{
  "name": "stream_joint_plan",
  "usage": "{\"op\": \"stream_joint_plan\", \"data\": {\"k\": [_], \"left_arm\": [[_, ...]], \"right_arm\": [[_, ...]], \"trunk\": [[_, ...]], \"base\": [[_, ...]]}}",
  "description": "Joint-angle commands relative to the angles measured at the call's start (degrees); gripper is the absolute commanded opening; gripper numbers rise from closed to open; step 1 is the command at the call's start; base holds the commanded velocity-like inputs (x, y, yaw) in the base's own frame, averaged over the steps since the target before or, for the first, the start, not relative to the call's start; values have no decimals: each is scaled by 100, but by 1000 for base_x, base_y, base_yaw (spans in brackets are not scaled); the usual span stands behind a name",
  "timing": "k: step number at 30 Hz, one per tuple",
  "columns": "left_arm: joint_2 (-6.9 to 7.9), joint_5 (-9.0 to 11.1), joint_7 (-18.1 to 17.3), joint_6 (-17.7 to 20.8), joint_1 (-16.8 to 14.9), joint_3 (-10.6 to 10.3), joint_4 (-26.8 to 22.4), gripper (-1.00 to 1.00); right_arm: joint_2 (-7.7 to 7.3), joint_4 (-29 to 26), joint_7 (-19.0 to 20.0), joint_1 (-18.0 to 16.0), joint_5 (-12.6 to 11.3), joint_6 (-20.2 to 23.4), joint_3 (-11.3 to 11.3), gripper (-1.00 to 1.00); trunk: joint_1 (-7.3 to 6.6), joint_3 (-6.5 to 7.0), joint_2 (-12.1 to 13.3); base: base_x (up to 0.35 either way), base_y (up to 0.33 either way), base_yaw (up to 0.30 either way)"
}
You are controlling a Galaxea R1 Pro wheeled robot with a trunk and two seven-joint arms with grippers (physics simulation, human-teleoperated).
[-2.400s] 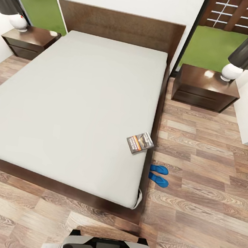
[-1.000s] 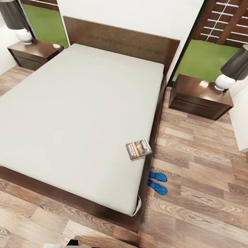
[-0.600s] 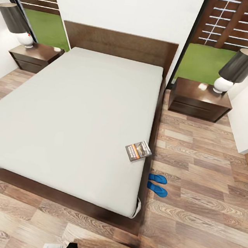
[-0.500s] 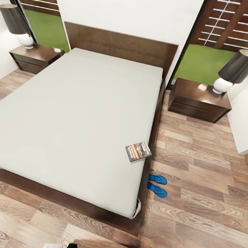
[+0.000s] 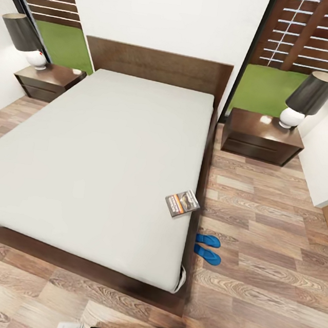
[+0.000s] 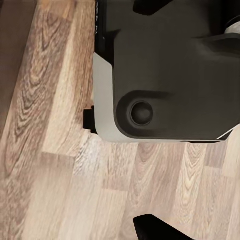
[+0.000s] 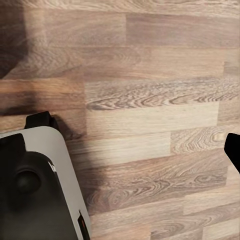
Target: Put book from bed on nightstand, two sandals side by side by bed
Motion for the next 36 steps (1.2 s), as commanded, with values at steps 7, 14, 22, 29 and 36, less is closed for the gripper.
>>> {"op": "stream_joint_plan", "data": {"k": [7, 14, 22, 29, 36], "left_arm": [[3, 56, 25, 2, -1, -74, -4, 100], [2, 57, 27, 2, -1, -107, -4, 100], [1, 60, 29, 2, -1, -148, -4, 100], [1, 57, 29, 2, -1, -153, -4, 100], [1, 60, 29, 0, -1, -154, -4, 100]], "right_arm": [[2, 5, -9, -5, 59, -22, -42, 100], [2, 4, -9, -5, 59, -22, -42, 100], [2, 4, -12, -5, 59, -22, -42, 100], [2, 4, -15, -5, 59, -23, -42, 100], [2, 4, -17, -5, 59, -23, -42, 100]], "trunk": [[3, 59, -8], [3, 124, -8], [3, 198, -8], [3, 263, -8], [3, 328, -8]], "base": [[0, -41, 0], [0, -87, 0], [0, -103, 0], [0, -108, 0], [0, -109, 0]]}}
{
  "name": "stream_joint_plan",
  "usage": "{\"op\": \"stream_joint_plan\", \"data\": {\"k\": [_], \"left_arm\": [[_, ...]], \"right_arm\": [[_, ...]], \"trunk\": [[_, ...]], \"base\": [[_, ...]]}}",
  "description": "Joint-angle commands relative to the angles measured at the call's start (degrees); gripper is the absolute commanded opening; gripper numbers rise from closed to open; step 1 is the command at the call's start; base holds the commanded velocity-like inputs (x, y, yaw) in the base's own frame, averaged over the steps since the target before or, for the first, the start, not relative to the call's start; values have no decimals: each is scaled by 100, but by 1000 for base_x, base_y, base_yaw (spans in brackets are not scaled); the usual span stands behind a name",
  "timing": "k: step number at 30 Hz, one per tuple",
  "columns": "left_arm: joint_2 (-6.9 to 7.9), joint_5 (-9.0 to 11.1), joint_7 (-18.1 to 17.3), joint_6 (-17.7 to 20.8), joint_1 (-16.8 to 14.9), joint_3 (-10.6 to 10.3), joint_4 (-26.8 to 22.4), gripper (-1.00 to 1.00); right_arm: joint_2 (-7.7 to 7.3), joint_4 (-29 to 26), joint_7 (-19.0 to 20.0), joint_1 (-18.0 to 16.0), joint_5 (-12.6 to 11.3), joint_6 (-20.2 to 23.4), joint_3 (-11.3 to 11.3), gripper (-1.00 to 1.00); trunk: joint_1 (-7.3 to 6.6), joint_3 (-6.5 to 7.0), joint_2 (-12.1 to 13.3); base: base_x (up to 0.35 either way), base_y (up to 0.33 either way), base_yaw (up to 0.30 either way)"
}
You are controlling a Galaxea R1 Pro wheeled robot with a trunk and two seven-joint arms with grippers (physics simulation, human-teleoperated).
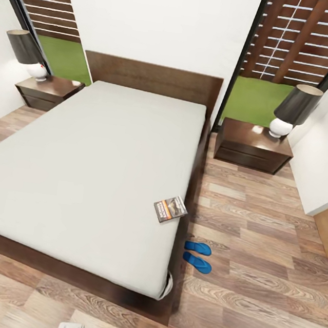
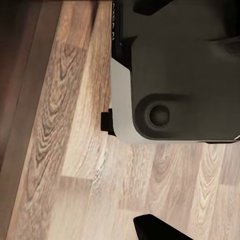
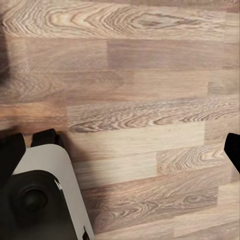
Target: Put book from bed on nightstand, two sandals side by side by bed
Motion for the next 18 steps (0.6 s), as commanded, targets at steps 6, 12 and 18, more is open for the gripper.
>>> {"op": "stream_joint_plan", "data": {"k": [6, 12, 18], "left_arm": [[7, 60, 23, 1, -1, -48, -5, 100], [8, 60, 23, 0, -1, -48, -5, 100], [9, 60, 17, -4, -1, -48, -5, 100]], "right_arm": [[3, 9, -9, -6, 60, -23, -40, 100], [3, 9, -9, -6, 60, -23, -40, 100], [3, 11, -9, -6, 60, -23, -38, 100]], "trunk": [[3, 49, -9], [3, 104, -9], [3, 160, -9]], "base": [[0, -110, 0], [0, -105, 0], [0, -53, 0]]}}
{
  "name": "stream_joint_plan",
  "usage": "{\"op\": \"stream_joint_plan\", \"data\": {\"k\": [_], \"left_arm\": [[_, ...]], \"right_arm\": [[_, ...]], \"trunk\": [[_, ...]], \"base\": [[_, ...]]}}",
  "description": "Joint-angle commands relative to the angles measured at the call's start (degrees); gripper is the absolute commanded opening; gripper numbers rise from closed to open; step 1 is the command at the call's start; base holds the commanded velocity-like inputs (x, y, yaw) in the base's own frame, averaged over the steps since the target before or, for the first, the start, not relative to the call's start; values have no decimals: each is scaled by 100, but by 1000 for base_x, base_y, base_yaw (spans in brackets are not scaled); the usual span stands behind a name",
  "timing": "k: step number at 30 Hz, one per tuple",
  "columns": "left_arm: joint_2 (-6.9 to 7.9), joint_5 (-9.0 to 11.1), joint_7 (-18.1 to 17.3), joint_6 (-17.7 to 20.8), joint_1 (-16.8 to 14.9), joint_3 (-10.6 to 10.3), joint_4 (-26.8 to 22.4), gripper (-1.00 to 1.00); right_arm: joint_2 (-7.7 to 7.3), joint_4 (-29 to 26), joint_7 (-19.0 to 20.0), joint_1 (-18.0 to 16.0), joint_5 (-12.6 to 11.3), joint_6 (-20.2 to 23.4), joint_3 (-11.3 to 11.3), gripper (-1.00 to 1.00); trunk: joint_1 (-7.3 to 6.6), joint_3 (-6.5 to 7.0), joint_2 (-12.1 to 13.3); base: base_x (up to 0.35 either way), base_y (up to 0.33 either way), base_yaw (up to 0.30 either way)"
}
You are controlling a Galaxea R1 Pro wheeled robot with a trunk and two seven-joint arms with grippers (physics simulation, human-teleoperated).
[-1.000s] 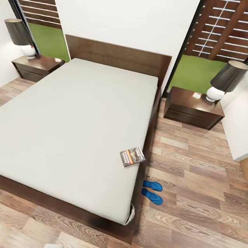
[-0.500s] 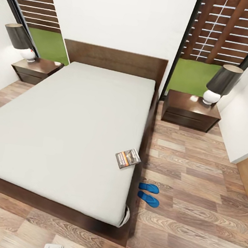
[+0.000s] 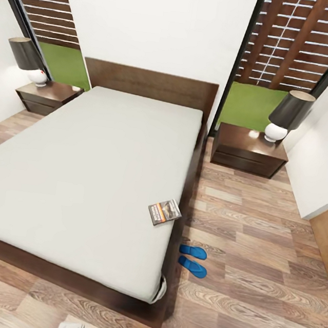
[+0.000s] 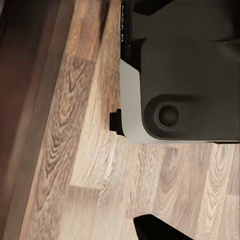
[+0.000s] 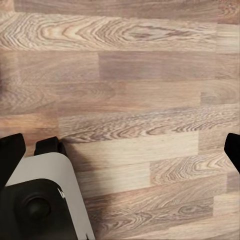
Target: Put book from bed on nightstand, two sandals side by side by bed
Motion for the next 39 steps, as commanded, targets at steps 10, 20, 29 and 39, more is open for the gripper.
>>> {"op": "stream_joint_plan", "data": {"k": [10, 20, 29, 39], "left_arm": [[7, 59, 20, -1, -2, -48, -4, 100], [8, 59, 20, -1, -2, -48, -4, 100], [7, 59, 20, -1, -2, -48, -4, 100], [5, 59, 21, -1, -2, -48, -4, 100]], "right_arm": [[2, 12, -8, -6, 59, -23, -42, 100], [2, 14, -8, -6, 59, -23, -42, 100], [2, 10, -8, -6, 59, -23, -41, 100], [2, 9, -8, -6, 59, -23, -42, 100]], "trunk": [[3, 86, -8], [3, 178, -8], [3, 262, -8], [3, 355, -8]], "base": [[0, -12, 0], [0, -2, 0], [0, 0, 0], [0, 0, 0]]}}
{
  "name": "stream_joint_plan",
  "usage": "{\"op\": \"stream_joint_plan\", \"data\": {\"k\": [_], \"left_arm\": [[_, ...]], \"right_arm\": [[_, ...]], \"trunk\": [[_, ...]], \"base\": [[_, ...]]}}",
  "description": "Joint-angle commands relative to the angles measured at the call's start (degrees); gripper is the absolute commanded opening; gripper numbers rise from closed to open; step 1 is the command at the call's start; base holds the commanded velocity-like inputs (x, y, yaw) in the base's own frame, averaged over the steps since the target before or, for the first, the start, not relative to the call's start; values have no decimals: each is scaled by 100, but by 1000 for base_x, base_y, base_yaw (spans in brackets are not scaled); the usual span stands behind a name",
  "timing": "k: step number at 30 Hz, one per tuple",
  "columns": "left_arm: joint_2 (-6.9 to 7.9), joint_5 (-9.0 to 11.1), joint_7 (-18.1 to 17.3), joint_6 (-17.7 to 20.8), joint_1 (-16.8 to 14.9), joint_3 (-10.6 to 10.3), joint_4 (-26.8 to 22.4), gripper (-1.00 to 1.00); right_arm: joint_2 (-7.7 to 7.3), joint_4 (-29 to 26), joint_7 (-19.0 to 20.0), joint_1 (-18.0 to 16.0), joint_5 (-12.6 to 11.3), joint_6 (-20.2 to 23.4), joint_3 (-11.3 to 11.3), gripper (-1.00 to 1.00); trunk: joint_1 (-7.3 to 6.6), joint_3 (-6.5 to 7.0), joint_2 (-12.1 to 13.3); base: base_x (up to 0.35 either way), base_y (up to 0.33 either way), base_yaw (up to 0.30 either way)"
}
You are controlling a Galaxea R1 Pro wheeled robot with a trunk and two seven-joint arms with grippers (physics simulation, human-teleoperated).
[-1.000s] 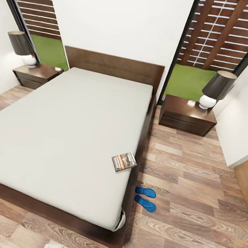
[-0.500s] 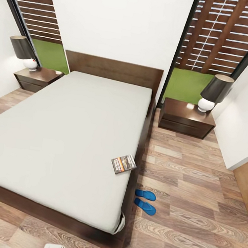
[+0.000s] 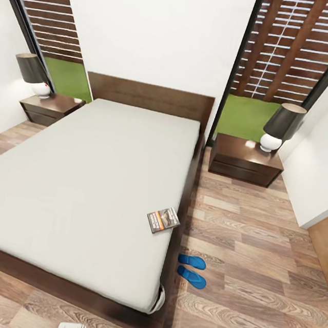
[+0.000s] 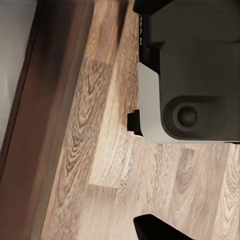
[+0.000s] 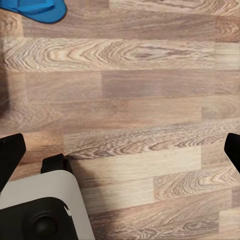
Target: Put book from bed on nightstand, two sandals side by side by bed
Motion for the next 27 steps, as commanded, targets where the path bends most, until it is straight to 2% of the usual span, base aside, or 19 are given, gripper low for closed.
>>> {"op": "stream_joint_plan", "data": {"k": [1, 27], "left_arm": [[7, 59, 22, 1, -2, -48, -4, 100], [7, 59, 22, 1, -2, -48, -4, 100]], "right_arm": [[2, 8, -8, -6, 59, -23, -40, 100], [2, 12, -8, -6, 59, -23, -37, 100]], "trunk": [[3, 1, -9], [3, 243, -9]], "base": [[0, 0, 0], [0, 0, 0]]}}
